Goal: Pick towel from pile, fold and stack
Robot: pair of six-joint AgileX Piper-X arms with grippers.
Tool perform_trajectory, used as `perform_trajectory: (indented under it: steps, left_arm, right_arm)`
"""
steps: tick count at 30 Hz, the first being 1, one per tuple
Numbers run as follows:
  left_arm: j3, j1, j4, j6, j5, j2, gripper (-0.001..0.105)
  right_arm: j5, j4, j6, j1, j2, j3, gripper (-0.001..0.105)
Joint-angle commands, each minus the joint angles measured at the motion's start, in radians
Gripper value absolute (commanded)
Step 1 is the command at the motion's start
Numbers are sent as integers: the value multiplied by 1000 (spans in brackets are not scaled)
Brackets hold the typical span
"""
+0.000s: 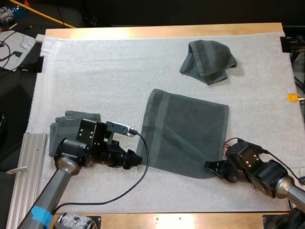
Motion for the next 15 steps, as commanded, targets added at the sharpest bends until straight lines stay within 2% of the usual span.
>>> perform_trajectory:
  steps: [1, 9, 15]
  left_arm:
    - [-2, -3, -36, -16, -4, 66, 61]
    - [-3, -8, -101, -19, -3, 226, 61]
    - [-3, -6, -140, -18, 29, 306, 60]
  right_arm:
    - [5, 26, -4, 0, -21, -5, 0]
    - [4, 29, -5, -1, -24, -3, 0]
    - [6, 35, -3, 0, -26, -6, 0]
